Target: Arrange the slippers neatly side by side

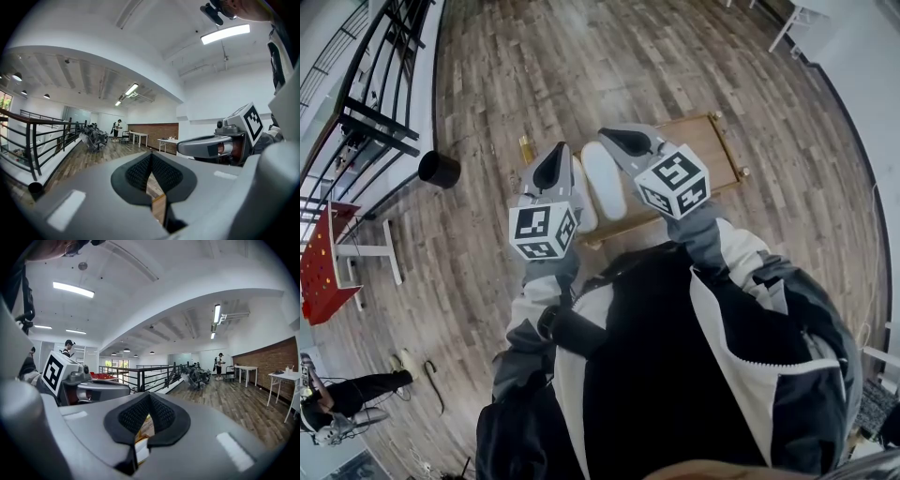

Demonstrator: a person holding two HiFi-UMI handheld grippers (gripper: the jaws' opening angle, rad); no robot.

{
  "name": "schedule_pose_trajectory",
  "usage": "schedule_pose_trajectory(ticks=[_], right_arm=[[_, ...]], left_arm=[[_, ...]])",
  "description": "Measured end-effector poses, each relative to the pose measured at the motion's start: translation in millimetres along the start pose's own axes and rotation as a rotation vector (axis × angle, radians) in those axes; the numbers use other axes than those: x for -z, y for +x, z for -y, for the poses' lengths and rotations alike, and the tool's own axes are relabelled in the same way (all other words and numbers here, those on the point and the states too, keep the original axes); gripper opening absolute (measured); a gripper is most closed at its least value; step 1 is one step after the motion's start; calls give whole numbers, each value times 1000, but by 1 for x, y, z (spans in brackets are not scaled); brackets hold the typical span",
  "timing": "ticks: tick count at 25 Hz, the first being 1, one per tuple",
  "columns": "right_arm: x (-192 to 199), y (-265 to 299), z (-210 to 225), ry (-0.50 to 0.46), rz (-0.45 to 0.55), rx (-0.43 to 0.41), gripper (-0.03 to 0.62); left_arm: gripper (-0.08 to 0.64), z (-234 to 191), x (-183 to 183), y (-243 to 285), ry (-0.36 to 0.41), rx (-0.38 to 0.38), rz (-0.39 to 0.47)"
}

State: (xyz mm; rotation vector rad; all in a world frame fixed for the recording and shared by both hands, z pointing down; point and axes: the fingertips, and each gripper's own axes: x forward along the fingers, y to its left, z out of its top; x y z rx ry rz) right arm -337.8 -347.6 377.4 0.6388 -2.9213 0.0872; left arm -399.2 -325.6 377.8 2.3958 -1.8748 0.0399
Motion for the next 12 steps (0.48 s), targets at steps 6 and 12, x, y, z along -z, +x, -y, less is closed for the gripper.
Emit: schedule_pose_trajectory(ticks=[6,12], right_arm=[[4,-4,-6,3,0,-14,2],[10,-6,-15,23,-7,-24,2]], left_arm=[[12,5,3,-7,3,-5,-1],[12,4,9,-19,-7,-20,-16]])
